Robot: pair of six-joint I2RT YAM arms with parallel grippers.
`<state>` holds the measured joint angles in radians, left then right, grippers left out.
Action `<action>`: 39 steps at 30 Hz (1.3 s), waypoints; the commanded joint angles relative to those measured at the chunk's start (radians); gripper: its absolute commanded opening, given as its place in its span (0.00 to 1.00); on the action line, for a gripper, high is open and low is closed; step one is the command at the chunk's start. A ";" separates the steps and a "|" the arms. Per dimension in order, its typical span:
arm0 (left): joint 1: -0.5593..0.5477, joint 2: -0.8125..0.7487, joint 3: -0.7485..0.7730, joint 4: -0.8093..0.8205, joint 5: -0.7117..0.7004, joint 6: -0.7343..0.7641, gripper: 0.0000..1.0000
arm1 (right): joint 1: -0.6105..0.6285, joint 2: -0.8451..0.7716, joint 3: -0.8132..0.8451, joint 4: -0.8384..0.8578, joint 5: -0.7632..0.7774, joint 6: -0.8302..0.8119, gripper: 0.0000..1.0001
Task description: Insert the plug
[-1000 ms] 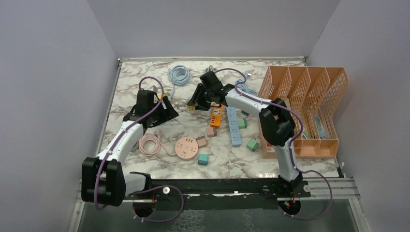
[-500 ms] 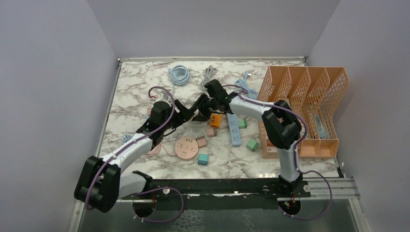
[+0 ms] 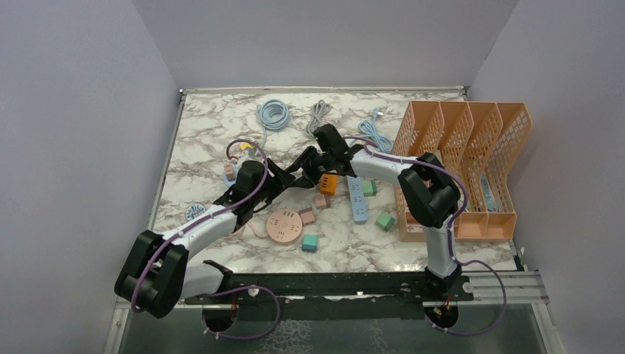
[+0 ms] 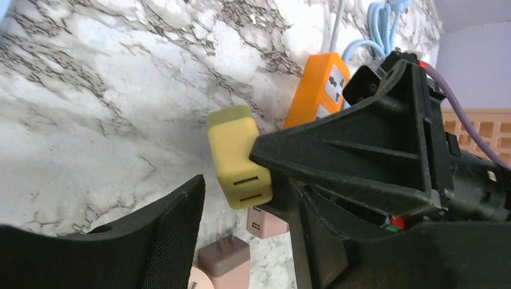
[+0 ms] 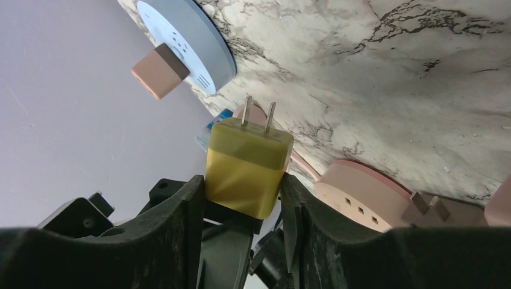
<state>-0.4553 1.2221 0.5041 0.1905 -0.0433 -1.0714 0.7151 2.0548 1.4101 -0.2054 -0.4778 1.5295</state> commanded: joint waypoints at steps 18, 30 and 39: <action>-0.006 0.071 0.163 -0.248 -0.089 0.130 0.00 | -0.019 -0.079 0.049 -0.105 0.186 -0.258 0.74; 0.072 0.146 0.498 -0.806 -0.051 0.347 0.00 | -0.039 -0.297 -0.053 -0.143 0.455 -0.619 0.57; 0.190 0.244 0.688 -1.009 0.029 0.489 0.00 | -0.039 -0.432 -0.178 -0.108 0.527 -0.803 0.56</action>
<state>-0.3115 1.4261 1.1023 -0.6666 -0.0662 -0.6945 0.6727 1.6741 1.2629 -0.3290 -0.0292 0.8394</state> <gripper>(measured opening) 0.325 0.564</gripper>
